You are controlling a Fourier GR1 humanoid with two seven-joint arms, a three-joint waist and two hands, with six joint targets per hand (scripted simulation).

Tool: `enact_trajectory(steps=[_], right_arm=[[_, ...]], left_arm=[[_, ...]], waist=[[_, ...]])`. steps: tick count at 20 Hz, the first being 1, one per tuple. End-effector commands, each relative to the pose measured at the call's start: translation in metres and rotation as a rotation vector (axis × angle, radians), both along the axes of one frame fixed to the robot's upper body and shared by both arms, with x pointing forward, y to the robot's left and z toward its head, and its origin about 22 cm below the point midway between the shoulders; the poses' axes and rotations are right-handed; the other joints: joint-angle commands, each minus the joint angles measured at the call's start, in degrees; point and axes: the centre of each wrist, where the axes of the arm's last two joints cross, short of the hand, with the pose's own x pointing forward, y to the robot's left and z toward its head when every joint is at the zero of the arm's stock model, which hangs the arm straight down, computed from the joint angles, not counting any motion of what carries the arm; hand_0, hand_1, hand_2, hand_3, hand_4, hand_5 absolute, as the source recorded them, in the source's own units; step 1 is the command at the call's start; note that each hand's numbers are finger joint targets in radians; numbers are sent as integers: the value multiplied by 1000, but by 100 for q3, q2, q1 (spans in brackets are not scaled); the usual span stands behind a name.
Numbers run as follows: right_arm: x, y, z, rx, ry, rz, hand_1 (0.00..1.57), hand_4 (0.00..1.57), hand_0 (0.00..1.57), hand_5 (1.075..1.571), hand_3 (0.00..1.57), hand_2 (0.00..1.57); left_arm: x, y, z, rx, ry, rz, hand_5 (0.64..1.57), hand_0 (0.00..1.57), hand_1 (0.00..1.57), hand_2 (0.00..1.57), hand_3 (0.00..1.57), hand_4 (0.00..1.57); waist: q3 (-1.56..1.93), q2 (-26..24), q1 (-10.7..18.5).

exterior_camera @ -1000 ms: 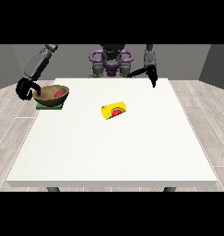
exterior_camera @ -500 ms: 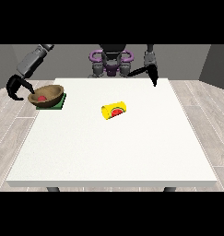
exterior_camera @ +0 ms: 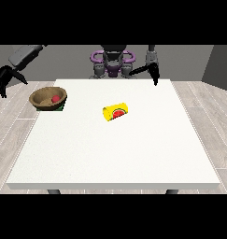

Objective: Pick the cup and pour the ball into the bowl, then pick the bowl and place it on the pad

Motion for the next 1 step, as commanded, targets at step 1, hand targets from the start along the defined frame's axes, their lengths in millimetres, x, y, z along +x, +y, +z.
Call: enact_trajectory(steps=[1], right_arm=[[-10,-14,36,34,13,62,0,0,0,1503,288,189]], left_arm=[[6,10,-32,-8,135,8,1569,0,0,0,0,0]], waist=[[-12,-725,-95]])
